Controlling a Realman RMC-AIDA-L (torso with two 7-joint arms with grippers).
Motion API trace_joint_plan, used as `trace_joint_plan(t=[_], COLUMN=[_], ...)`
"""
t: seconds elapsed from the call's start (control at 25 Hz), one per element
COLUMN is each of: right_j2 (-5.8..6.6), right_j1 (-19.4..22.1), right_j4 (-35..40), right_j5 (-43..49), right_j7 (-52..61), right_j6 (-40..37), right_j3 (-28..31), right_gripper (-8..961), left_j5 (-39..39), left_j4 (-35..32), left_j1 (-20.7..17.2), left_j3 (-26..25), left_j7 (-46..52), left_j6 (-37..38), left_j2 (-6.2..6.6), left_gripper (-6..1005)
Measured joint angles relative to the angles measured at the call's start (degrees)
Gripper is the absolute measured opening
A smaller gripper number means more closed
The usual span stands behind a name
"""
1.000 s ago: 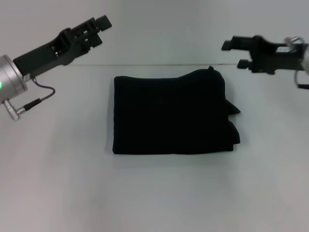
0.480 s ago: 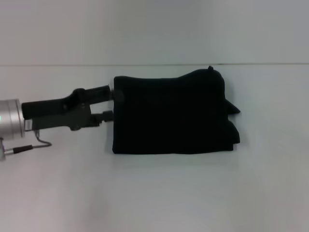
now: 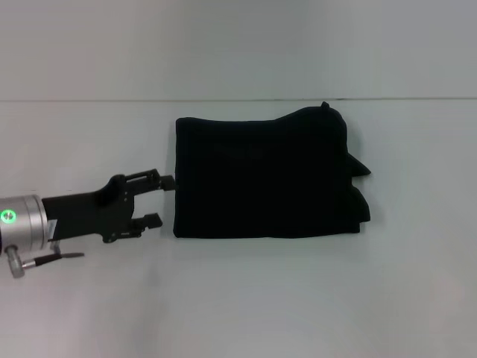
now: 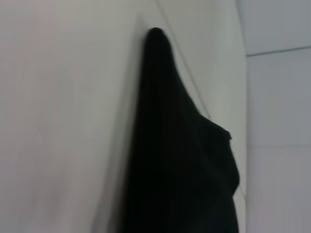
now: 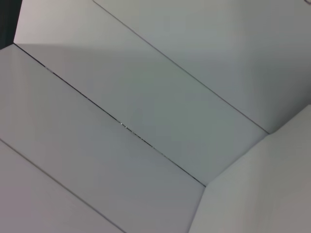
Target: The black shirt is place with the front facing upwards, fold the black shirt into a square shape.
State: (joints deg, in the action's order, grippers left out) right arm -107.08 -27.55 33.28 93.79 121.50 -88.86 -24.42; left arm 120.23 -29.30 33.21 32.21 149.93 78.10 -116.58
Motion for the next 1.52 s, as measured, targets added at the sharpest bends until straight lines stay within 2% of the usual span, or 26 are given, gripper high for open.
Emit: trace_joint_plan(t=[0.28, 0.64, 1.0, 1.28, 1.36, 1.52], right_j2=[-0.27, -0.35, -0.32, -0.32, -0.32, -0.32], right_j1=[-1.2, -1.2, -0.7, -0.5, -0.6, -0.6], right_j4=[0.0, -0.1, -0.8, -0.8, -0.8, -0.8], right_j5=[-0.1, -0.2, -0.2, -0.2, -0.2, -0.2], right_j7=[-0.3, -0.3, -0.3, -0.3, -0.3, -0.3], right_j6=[0.2, 0.5, 0.5, 0.6, 0.6, 0.6], right_j3=[0.2, 0.4, 1.1, 1.6, 1.6, 1.7], right_gripper=[915, 915, 915, 915, 915, 915], left_j5=[1.5, 1.6, 1.8, 2.3, 2.4, 2.4], left_j4=[1.6, 2.1, 0.5, -0.5, -0.6, -0.7], left_j1=[0.1, 2.1, 2.2, 2.5, 2.5, 2.5], left_j3=[1.2, 9.5, 10.1, 10.6, 10.6, 10.5], left_j7=[-1.5, -1.6, -1.3, -0.8, -0.8, -0.8], left_j6=[-3.2, -10.0, -11.9, -12.1, -12.1, -11.9], left_j2=[-0.45, -1.3, -2.58, -2.94, -2.99, -2.97], left_gripper=[843, 844, 800, 738, 466, 296])
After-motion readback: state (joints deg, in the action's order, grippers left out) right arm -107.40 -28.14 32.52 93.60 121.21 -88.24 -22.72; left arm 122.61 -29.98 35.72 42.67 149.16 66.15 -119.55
